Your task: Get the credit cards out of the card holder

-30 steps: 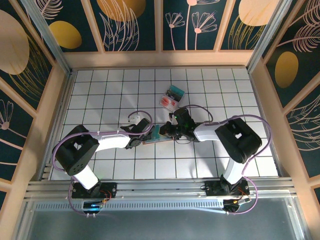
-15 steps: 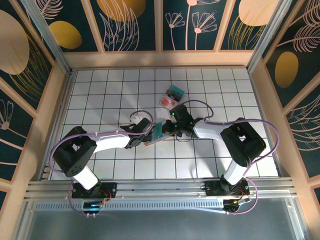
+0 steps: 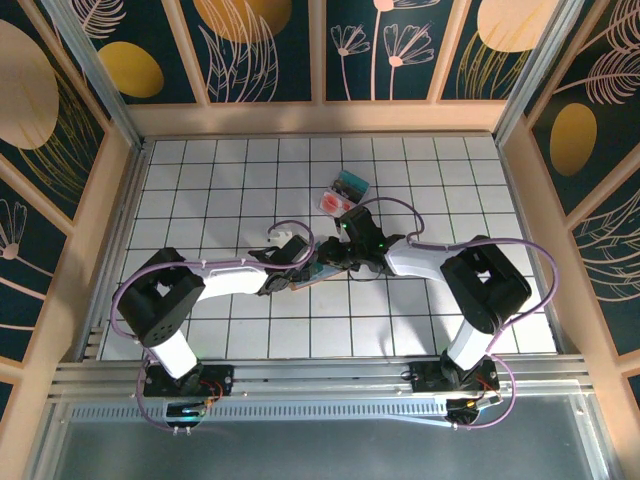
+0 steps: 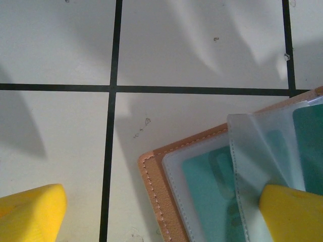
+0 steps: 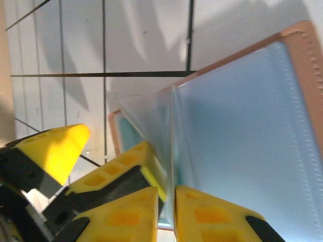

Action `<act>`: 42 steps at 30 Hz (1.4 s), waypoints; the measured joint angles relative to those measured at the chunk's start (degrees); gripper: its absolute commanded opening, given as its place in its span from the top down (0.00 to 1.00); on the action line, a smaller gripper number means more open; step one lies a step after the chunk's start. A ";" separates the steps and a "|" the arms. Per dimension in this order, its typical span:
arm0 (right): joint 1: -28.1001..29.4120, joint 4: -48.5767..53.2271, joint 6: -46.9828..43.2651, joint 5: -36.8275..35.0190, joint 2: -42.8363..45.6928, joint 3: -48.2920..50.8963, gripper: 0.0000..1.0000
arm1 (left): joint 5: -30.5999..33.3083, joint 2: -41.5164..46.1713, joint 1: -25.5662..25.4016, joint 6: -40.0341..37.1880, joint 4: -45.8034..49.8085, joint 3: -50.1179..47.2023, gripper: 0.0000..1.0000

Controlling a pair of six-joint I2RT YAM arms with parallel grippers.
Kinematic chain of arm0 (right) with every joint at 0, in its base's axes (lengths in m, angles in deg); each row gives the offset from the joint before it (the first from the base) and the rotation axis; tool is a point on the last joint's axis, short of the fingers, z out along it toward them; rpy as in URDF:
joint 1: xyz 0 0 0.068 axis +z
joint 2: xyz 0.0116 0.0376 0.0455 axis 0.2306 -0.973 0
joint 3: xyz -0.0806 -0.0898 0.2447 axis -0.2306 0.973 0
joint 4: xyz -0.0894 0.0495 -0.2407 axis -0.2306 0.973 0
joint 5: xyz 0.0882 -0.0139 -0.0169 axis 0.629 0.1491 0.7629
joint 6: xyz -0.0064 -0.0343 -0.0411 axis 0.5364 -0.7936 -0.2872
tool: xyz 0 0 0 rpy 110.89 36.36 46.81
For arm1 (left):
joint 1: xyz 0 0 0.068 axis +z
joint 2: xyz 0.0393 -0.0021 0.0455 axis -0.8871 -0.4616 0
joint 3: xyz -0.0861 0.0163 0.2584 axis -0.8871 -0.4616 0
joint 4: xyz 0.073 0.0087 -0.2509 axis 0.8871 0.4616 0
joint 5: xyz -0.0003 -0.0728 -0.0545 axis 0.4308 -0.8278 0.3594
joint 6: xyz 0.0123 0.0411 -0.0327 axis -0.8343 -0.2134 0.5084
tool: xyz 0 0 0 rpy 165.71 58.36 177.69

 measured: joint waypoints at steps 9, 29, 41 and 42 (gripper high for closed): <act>0.09 -2.60 0.52 0.55 -1.73 0.11 1.00 | -0.07 0.00 0.00 0.13 -1.07 -0.50 0.01; -0.76 10.64 -11.30 -13.03 9.11 -5.49 1.00 | 2.19 5.86 3.67 0.55 -0.13 -5.81 0.01; -10.19 12.66 -33.73 -17.84 10.84 -14.67 1.00 | 6.08 2.60 4.37 -3.98 -1.38 -1.99 0.01; -10.91 12.59 -36.00 -17.64 10.82 -15.15 1.00 | 6.12 2.69 4.39 -4.11 -1.38 -1.95 0.01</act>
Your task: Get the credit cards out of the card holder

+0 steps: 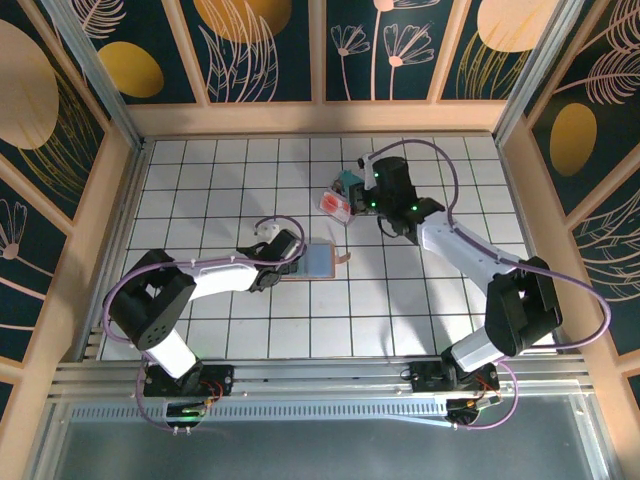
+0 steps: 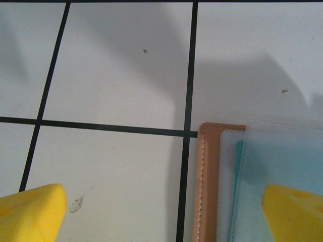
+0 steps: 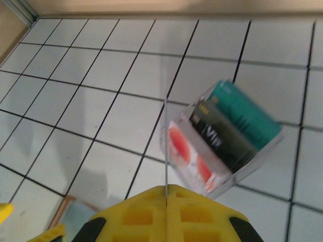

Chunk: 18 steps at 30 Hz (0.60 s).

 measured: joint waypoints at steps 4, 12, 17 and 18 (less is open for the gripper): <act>-2.34 -0.35 -8.98 1.33 -1.27 -2.78 1.00 | -0.17 2.25 0.04 0.20 0.98 -0.33 0.01; -5.66 0.66 -22.38 4.72 -9.49 -11.34 1.00 | -1.11 12.74 0.15 1.57 1.01 -3.76 0.01; -7.02 3.32 -28.11 5.75 -14.91 -16.26 1.00 | -0.94 16.06 0.15 2.29 1.05 -4.98 0.01; -7.26 3.82 -29.18 6.03 -16.04 -17.20 1.00 | -0.85 16.50 0.15 2.45 1.03 -5.14 0.01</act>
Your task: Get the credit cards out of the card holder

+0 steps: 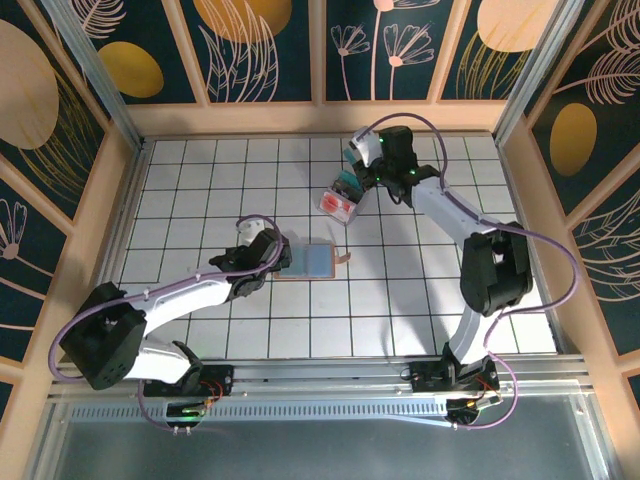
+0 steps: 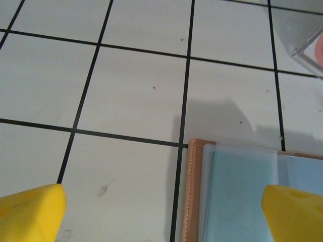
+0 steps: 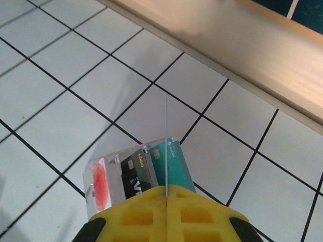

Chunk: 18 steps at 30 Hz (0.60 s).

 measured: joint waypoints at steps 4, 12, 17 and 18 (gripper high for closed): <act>-0.92 2.12 -3.19 1.16 -3.65 -2.32 1.00 | 0.48 1.36 0.00 0.66 0.02 -0.70 0.01; -1.51 6.01 -6.51 1.73 -9.79 -7.91 1.00 | 1.53 1.77 0.00 1.31 0.04 -1.38 0.01; -1.53 7.82 -7.74 1.77 -12.20 -10.01 1.00 | 1.79 1.57 0.00 1.49 0.04 -1.38 0.01; -1.53 8.35 -7.91 1.77 -12.63 -10.49 1.00 | 1.88 1.49 0.00 1.49 0.04 -1.38 0.01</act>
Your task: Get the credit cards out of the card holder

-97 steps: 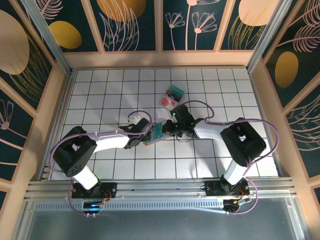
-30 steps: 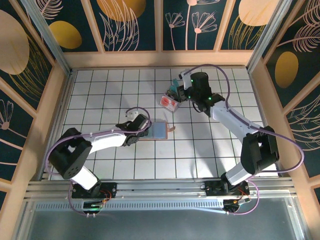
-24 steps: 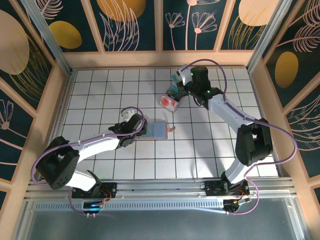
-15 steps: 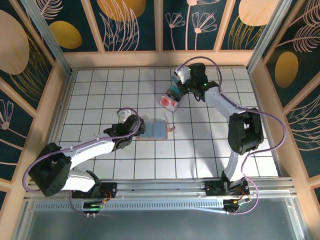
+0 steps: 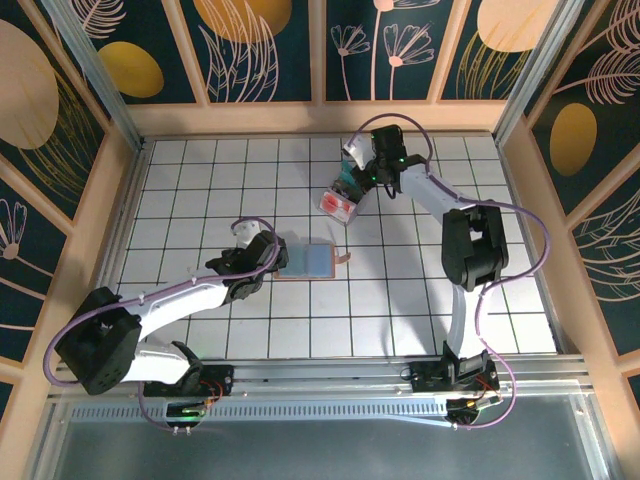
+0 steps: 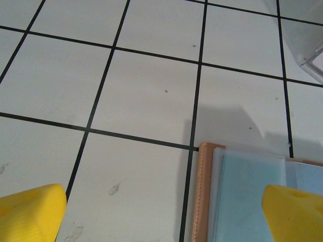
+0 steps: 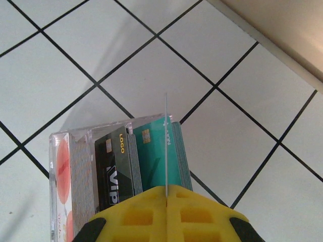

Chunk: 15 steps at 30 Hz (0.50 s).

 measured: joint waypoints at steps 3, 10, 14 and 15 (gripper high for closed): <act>0.00 0.83 -0.59 -0.09 -1.09 -1.36 1.00 | 0.42 -0.33 0.00 -0.02 0.00 0.00 0.01; -0.04 2.23 -1.66 -0.24 -1.55 -1.73 1.00 | 0.85 -0.52 0.04 0.00 0.02 0.02 0.01; -0.15 2.89 -1.81 -0.13 -2.40 -1.95 1.00 | 0.94 -0.52 0.04 0.00 0.02 0.02 0.01; -0.15 3.19 -1.84 -0.02 -2.67 -1.95 1.00 | 0.94 -0.52 0.11 0.00 0.02 0.02 0.01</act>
